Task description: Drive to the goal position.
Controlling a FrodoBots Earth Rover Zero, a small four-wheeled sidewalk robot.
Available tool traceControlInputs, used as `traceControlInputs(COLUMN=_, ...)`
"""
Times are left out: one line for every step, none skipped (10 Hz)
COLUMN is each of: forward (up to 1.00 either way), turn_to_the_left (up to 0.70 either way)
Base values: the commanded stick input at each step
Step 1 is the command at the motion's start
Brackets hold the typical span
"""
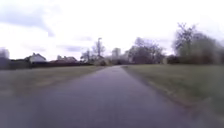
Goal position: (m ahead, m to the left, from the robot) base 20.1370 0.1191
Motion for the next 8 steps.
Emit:
traceControlInputs(forward=1.0, turn_to_the_left=0.0)
traceControlInputs(forward=1.0, turn_to_the_left=0.0)
traceControlInputs(forward=1.0, turn_to_the_left=0.0)
traceControlInputs(forward=1.0, turn_to_the_left=0.0)
traceControlInputs(forward=1.0, turn_to_the_left=0.0)
traceControlInputs(forward=1.0, turn_to_the_left=0.0)
traceControlInputs(forward=1.0, turn_to_the_left=0.0)
traceControlInputs(forward=1.0, turn_to_the_left=0.0)
